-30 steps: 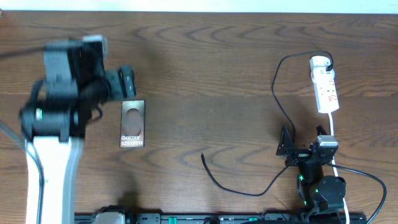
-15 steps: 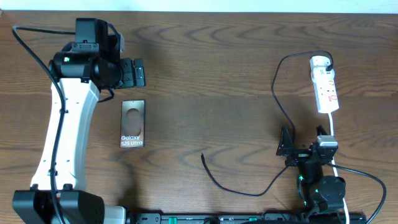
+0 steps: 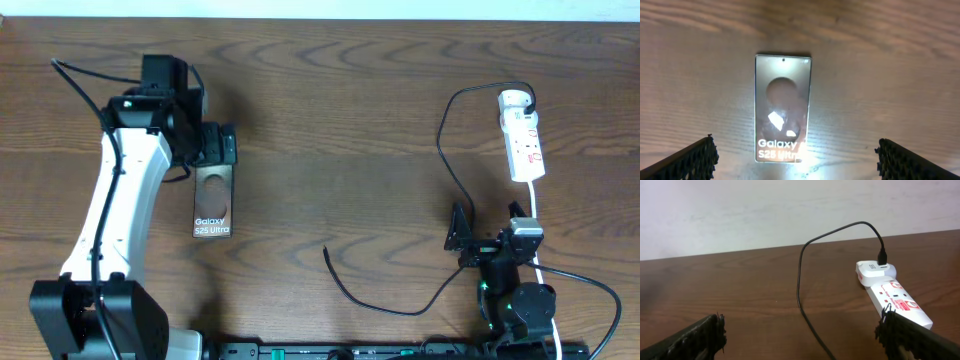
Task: Plug charger to phone and switch on socket
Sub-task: 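Move the left gripper over the phone and lower toward it, then close the left gripper on the phone's long edges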
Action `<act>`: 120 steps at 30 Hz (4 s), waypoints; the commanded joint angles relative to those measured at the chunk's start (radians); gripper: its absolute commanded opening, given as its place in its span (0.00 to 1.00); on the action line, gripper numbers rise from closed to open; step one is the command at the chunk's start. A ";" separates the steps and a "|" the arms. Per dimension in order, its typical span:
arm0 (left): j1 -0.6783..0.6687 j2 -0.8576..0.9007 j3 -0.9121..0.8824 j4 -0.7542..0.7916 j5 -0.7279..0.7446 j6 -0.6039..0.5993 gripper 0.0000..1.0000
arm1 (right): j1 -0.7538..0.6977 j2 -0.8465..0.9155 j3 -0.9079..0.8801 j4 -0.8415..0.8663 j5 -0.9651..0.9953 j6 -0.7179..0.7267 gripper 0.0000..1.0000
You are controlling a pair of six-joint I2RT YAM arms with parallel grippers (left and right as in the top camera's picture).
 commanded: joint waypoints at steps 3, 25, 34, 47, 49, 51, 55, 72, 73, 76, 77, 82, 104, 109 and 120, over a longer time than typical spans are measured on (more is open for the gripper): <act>0.005 0.024 -0.097 0.063 -0.029 0.013 0.99 | -0.005 -0.004 -0.001 -0.004 0.005 0.007 0.99; 0.005 0.228 -0.182 0.210 -0.082 0.013 0.99 | -0.005 -0.004 -0.001 -0.004 0.005 0.007 0.99; 0.005 0.234 -0.182 0.210 -0.082 0.013 0.99 | -0.005 -0.004 -0.001 -0.005 0.005 0.007 0.99; 0.005 0.235 -0.182 0.217 -0.082 0.013 0.99 | -0.005 -0.004 -0.001 -0.004 0.005 0.007 0.99; 0.005 0.235 -0.182 0.217 -0.082 0.013 0.99 | -0.005 -0.004 -0.001 -0.005 0.005 0.007 0.99; 0.005 0.236 -0.182 0.217 -0.082 0.013 0.99 | -0.005 -0.004 -0.001 -0.004 0.004 0.007 0.99; 0.005 0.248 -0.182 0.221 -0.082 0.013 0.99 | -0.005 -0.004 -0.001 -0.005 0.005 0.007 0.99; 0.005 0.266 -0.245 0.276 -0.082 0.013 0.99 | -0.005 -0.004 -0.001 -0.004 0.005 0.007 0.99; 0.005 0.266 -0.261 0.294 -0.081 0.013 0.99 | -0.005 -0.004 -0.001 -0.004 0.005 0.007 0.99; 0.005 0.266 -0.280 0.314 -0.081 0.013 0.99 | -0.005 -0.004 -0.001 -0.004 0.005 0.007 0.99; 0.005 0.266 -0.281 0.315 -0.081 0.013 0.99 | -0.005 -0.004 -0.001 -0.004 0.005 0.007 0.99; 0.005 0.266 -0.281 0.322 -0.081 0.013 0.99 | -0.005 -0.004 -0.001 -0.005 0.005 0.007 0.99; 0.003 0.266 -0.334 0.262 -0.044 0.073 0.99 | -0.005 -0.004 -0.001 -0.004 0.004 0.007 0.99; 0.003 0.266 -0.334 0.251 -0.044 0.082 0.99 | -0.005 -0.004 -0.001 -0.005 0.005 0.007 0.99; 0.003 0.266 -0.334 0.254 -0.044 0.145 0.99 | -0.005 -0.004 -0.001 -0.005 0.005 0.007 0.99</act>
